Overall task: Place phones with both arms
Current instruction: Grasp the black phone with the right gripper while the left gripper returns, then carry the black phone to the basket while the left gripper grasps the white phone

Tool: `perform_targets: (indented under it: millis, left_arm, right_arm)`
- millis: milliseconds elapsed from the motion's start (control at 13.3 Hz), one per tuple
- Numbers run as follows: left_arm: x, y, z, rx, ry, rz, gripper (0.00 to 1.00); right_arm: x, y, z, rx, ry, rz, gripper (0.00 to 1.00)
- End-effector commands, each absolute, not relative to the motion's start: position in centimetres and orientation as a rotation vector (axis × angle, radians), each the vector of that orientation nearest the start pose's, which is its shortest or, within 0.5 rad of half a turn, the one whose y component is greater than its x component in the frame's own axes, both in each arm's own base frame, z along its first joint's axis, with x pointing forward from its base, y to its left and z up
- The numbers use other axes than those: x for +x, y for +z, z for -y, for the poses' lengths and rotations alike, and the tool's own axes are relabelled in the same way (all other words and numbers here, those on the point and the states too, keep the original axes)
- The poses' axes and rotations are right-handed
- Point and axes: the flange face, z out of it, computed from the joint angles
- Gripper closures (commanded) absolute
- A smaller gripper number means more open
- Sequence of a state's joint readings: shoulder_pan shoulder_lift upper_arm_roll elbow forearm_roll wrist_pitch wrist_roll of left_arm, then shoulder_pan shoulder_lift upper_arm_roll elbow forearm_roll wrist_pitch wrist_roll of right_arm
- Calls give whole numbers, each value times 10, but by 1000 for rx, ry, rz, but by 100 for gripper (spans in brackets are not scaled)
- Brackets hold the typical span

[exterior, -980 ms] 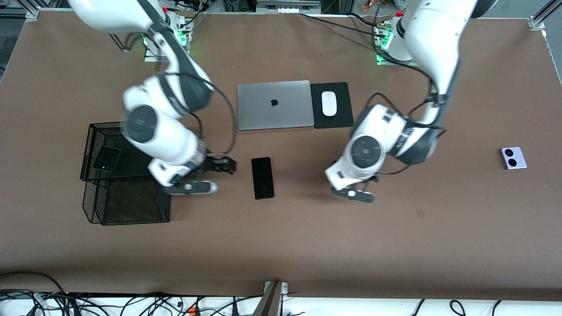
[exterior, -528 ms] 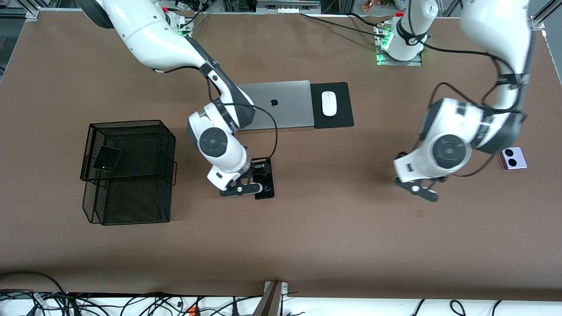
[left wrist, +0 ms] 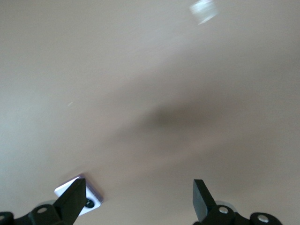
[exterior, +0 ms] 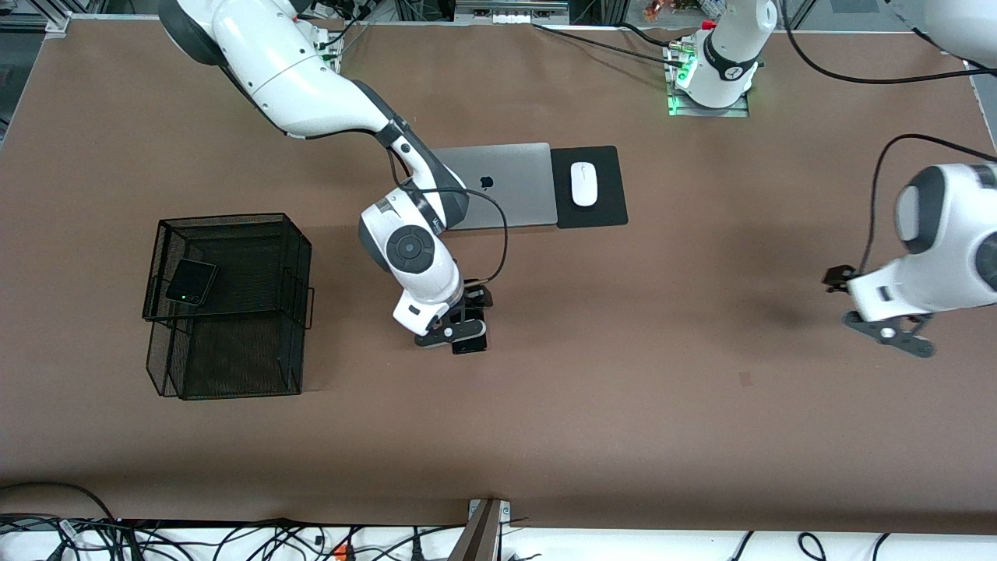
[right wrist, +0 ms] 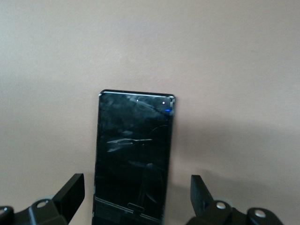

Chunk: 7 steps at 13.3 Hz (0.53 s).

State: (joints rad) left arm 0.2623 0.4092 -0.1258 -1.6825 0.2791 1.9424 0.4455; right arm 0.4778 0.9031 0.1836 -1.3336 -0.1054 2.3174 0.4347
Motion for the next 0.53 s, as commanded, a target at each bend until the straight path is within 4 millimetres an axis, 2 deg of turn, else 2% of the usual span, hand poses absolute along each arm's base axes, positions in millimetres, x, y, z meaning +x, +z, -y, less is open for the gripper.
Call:
perform_targets:
  millis: [0,151,226,377,452]
  left_arm:
    - [616,364,-189,-2953,229,-476,0]
    - [608,363,-232,-2970,154,-380,0]
    - [601,358,-264,-2974,105,-311,0]
    - [585,330,-319,-2977,11,-199,0]
    - [579,312,-333,-2980,-17,-178,0]
  right_arm:
    - [611,194,-443,-3019,-122,361,0]
    - [609,187,-445,-3020,-116,365,0]
    - [609,187,-444,-3023,-119,369,0]
    - [608,185,-444,-3034,-123,393,0]
    - [605,184,-447,-3037,-125,411,0]
